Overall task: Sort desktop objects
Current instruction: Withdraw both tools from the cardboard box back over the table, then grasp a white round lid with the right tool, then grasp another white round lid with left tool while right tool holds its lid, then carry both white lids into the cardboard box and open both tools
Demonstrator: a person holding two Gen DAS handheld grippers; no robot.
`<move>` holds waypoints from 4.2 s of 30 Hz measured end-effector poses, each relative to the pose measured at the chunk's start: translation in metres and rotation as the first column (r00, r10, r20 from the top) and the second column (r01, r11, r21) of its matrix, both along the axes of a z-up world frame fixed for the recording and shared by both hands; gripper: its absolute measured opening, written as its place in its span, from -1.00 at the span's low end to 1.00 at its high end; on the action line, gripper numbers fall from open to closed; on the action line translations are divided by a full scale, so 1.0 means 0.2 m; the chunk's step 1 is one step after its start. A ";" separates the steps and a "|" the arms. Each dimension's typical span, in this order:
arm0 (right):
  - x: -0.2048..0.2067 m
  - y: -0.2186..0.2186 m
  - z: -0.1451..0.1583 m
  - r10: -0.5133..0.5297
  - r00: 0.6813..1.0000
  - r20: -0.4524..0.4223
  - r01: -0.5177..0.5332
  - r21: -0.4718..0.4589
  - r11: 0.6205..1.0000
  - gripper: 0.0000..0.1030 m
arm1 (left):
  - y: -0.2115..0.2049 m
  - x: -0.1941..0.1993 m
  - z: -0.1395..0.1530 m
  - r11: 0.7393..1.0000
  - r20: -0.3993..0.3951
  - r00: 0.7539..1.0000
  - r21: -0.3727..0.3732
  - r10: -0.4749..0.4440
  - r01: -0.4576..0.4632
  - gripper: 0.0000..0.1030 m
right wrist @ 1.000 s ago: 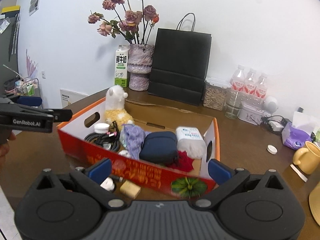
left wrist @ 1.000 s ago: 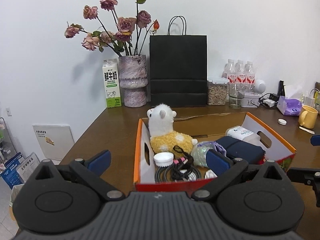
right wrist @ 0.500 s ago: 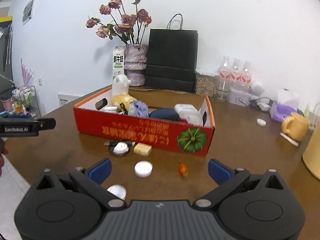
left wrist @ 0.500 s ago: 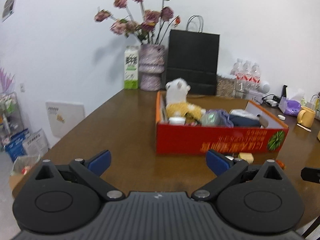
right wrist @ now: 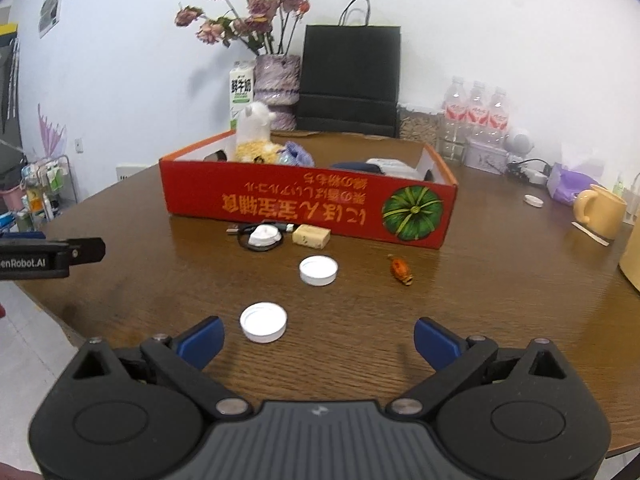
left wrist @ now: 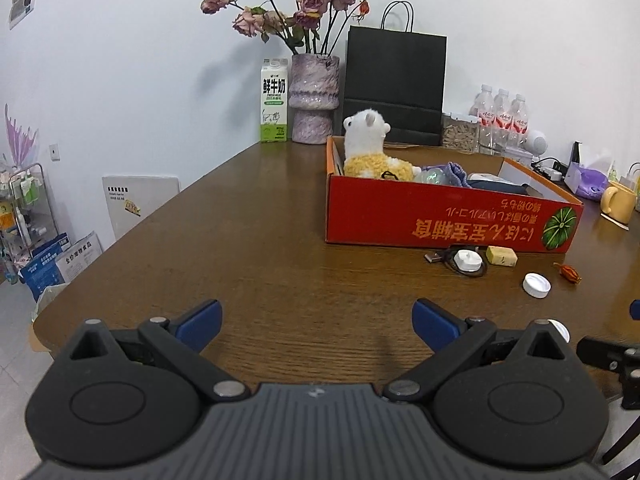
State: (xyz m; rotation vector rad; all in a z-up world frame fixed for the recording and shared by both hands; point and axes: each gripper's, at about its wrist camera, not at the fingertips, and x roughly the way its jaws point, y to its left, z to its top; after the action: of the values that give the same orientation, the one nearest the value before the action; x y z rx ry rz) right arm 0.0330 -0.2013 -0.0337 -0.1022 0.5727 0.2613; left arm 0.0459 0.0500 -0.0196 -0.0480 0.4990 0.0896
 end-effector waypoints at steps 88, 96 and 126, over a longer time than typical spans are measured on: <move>0.42 -0.39 0.14 0.044 0.991 0.129 -0.054 0.070 0.996 -0.47 | -0.79 0.45 0.06 0.958 0.011 0.959 0.047 -0.283 0.282 -0.43; 0.58 -0.28 0.34 0.052 0.974 0.221 -0.073 0.089 0.993 -0.47 | -0.67 0.57 0.26 0.971 0.151 0.959 0.045 -0.238 0.234 -0.43; 1.29 0.10 0.18 0.011 0.996 0.094 -0.019 0.087 0.996 -0.47 | -0.33 1.15 0.10 0.995 0.071 0.992 0.012 -0.101 0.101 -0.43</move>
State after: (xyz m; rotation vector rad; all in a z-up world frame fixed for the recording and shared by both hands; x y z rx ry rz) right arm 0.2912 -0.1817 0.0021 -0.0340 0.4671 0.2945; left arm 0.2757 -0.0155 0.0004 -0.0180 0.4291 -0.0092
